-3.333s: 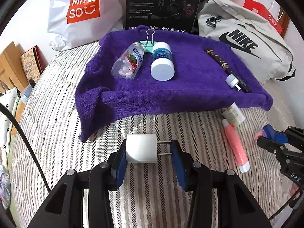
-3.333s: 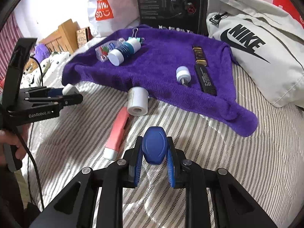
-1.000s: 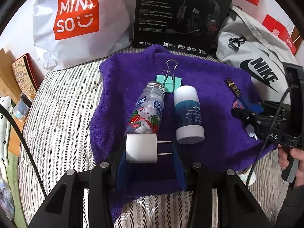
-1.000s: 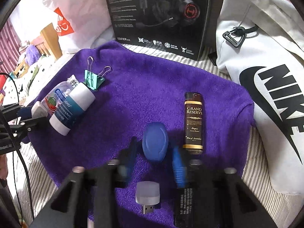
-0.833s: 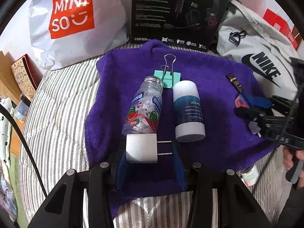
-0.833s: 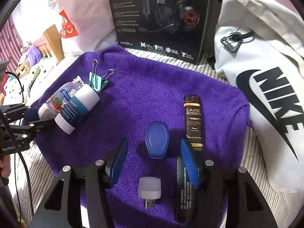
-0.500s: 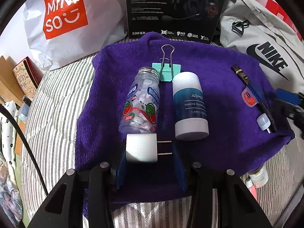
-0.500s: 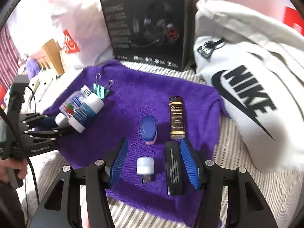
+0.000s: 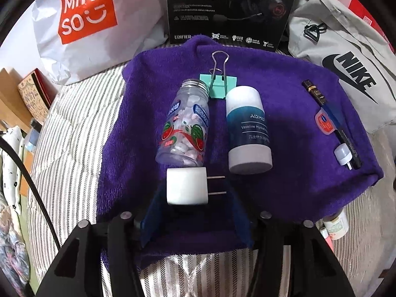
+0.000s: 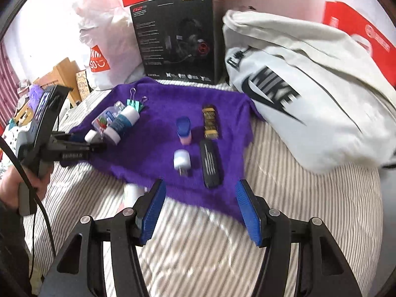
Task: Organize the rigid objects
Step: 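Grasp the pink tube with the left tool while the right tool approaches the white tape roll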
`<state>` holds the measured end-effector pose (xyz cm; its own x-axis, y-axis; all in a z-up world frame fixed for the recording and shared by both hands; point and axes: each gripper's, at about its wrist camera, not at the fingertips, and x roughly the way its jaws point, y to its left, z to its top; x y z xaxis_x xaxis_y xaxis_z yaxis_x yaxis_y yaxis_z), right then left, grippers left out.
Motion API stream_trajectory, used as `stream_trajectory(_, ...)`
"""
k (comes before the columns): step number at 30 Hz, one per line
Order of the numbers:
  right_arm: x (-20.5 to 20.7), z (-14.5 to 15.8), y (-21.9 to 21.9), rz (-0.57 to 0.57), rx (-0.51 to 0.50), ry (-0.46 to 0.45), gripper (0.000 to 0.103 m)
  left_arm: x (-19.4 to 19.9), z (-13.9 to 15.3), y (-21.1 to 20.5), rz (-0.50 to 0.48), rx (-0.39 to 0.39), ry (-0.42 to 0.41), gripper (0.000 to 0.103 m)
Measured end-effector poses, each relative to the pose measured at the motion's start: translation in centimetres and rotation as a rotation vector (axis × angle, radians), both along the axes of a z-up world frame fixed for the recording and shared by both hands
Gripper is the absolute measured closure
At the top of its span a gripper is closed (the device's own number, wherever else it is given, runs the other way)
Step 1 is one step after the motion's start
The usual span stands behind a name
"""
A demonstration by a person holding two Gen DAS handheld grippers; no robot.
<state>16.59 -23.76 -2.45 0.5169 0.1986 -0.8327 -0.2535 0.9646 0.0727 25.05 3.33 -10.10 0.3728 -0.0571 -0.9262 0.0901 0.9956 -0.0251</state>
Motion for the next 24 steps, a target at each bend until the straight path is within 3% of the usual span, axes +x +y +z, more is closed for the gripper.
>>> stream_trajectory(1, -0.5, 0.0, -0.3, -0.007, 0.004, 0.004, 0.044, 0.0, 0.1, -0.1, -0.011, -0.013, 0.012, 0.041)
stream_trajectory(6, -3.6, 0.1, -1.8, -0.041, 0.016, 0.012, 0.044, -1.2, 1.9, -0.4, -0.004, -0.016, -0.005, 0.038)
stream_trajectory(9, -5.6, 0.3, -2.7, -0.061, 0.043, 0.014, 0.044, -3.2, 4.1, -0.5, 0.02, -0.035, -0.049, 0.022)
stream_trajectory(14, -8.0, 0.0, -4.0, -0.102, 0.066, 0.016, 0.04, -7.9, 6.2, -2.9, -0.015, -0.059, -0.108, 0.021)
stream_trajectory(17, -9.1, -0.5, -5.0, -0.138, 0.083, 0.032, 0.04, -10.4, 5.7, -5.7, -0.026, -0.054, -0.113, 0.021)
stream_trajectory(24, -10.9, -3.3, -6.3, -0.23, 0.088, 0.017, 0.036, -11.8, 2.6, -10.7, -0.061, -0.054, -0.109, 0.021)
